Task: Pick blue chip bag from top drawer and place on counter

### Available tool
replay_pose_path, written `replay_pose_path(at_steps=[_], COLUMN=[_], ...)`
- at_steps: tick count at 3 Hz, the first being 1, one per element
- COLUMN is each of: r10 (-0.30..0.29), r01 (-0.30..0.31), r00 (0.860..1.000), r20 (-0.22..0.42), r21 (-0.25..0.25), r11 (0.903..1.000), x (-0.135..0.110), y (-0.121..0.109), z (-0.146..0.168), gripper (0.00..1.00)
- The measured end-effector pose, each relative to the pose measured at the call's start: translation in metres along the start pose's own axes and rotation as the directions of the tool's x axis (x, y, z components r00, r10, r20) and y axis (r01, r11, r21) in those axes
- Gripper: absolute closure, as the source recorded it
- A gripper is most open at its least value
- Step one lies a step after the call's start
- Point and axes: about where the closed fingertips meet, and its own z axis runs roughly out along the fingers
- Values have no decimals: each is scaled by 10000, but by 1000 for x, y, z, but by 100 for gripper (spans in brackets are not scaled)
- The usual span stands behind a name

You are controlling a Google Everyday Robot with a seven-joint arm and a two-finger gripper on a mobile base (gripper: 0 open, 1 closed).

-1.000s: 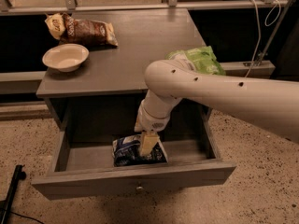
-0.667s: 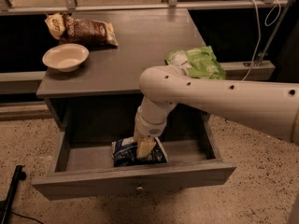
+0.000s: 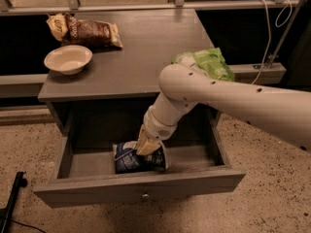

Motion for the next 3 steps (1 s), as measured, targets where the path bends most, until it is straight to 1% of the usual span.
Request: replay_pose_path(at_steps=[1, 2, 3], r10=[-316, -1189, -2280], r01=[188, 718, 1473], r00=[9850, 9562, 9240], r20=[1698, 2676, 3069], r21=[767, 1794, 2644], r11=[9969, 9812, 9531], x=[-28, -53, -85], y=[-7, -22, -50], z=[-66, -147, -220], gripper=[100, 100, 100])
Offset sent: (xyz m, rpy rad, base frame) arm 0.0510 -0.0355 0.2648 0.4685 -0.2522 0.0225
